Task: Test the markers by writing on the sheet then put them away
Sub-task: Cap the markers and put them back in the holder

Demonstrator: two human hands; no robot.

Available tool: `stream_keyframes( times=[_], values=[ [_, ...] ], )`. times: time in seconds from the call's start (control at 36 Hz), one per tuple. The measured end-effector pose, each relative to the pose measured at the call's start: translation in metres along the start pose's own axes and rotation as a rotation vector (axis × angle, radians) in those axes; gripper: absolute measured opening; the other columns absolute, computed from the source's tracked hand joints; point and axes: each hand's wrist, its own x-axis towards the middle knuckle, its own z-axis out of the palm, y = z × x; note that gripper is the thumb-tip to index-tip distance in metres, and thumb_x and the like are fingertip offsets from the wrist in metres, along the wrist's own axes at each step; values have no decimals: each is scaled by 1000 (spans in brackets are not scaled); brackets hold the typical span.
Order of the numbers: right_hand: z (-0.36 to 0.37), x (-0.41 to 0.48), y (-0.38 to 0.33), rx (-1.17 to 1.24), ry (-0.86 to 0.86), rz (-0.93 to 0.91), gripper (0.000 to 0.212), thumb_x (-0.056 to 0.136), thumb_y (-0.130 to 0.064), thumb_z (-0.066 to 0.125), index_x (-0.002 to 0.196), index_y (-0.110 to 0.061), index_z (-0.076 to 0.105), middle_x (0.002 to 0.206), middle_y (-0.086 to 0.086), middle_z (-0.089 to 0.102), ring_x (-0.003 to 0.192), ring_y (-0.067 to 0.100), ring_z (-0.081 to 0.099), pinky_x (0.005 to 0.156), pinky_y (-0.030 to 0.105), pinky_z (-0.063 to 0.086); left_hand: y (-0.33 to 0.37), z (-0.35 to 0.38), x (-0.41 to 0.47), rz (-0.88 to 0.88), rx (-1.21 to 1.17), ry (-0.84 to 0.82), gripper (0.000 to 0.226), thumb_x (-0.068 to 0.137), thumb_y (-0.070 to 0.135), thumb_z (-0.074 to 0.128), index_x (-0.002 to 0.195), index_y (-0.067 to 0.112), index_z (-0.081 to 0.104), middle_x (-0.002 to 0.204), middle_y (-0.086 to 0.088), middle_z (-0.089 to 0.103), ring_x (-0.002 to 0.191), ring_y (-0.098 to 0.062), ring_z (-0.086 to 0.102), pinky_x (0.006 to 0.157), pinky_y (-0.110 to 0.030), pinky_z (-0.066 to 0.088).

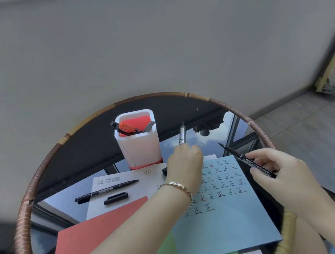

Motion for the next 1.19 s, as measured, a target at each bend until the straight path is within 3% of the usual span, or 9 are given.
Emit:
stream_keyframes(
  times=[0.11, 0.19, 0.36, 0.44, 0.56, 0.64, 0.78, 0.92, 1.19],
  values=[
    [2, 0, -3, -1, -3, 6, 31, 79, -5, 63, 85, -36, 61, 84, -7, 63, 76, 4, 58, 58, 11, 40, -1, -1, 2, 34, 40, -7, 18, 85, -5, 45, 99, 2, 55, 106, -17, 53, 97, -29, 48, 54, -27, 32],
    [3, -1, -5, -6, 5, -17, 36, 78, -5, 63, 80, -41, 59, 83, -9, 63, 79, -1, 56, 60, 5, 42, -2, -5, 4, -9, -33, -22, 9, 89, 3, 43, 91, 8, 51, 97, -12, 50, 90, -27, 45, 56, -26, 30],
    [3, -7, -11, -8, 0, -81, 41, 79, -3, 64, 80, -43, 57, 83, -13, 63, 84, -10, 54, 65, 0, 40, -11, -32, -23, -135, -580, 129, 16, 89, 14, 43, 93, 6, 56, 91, -6, 50, 84, -23, 48, 67, -30, 41],
    [6, -10, -16, 13, -5, -107, 40, 78, 0, 64, 80, -40, 60, 85, -11, 65, 87, -5, 56, 68, 0, 40, -18, -46, -46, -208, -918, 100, 12, 91, 15, 42, 87, 12, 53, 94, -8, 55, 68, -13, 51, 53, -17, 41],
    [12, -15, -24, 54, -51, -133, 38, 78, 0, 64, 82, -37, 62, 81, -12, 68, 85, -1, 59, 67, 4, 43, -35, -55, -74, -355, -1237, 41, 17, 92, 13, 43, 86, 21, 58, 67, 3, 61, 45, 2, 44, 45, -9, 38],
    [18, -17, -29, 48, -86, -161, 34, 77, -1, 65, 82, -35, 63, 89, -26, 64, 77, 4, 59, 62, 7, 43, -49, -55, -91, -448, -1373, 45, 20, 91, 13, 50, 89, 24, 67, 61, 9, 59, 50, 2, 47, 51, -8, 40],
    [28, -21, -41, 87, -129, -229, 13, 73, -31, 57, 81, -40, 62, 86, -25, 65, 77, 2, 61, 60, 5, 42, -64, -56, -109, -526, -1467, 77, 15, 87, 13, 56, 95, 23, 66, 75, 7, 70, 61, -3, 54, 61, -16, 46],
    [34, -25, -47, 108, -193, -260, 23, 72, -20, 55, 80, -41, 62, 84, -26, 67, 79, -2, 64, 64, 6, 46, -68, -54, -116, -590, -1530, 127, 11, 85, 11, 58, 90, 15, 68, 70, 5, 68, 60, -2, 54, 66, -22, 46],
    [37, -24, -50, 99, -198, -290, 28, 68, -40, 47, 92, -42, 60, 84, -28, 66, 78, 2, 65, 62, 13, 49, -70, -51, -117, -576, -1553, 118, 12, 84, 10, 60, 85, 18, 69, 62, 10, 62, 58, -5, 52, 68, -24, 44]
  ],
)
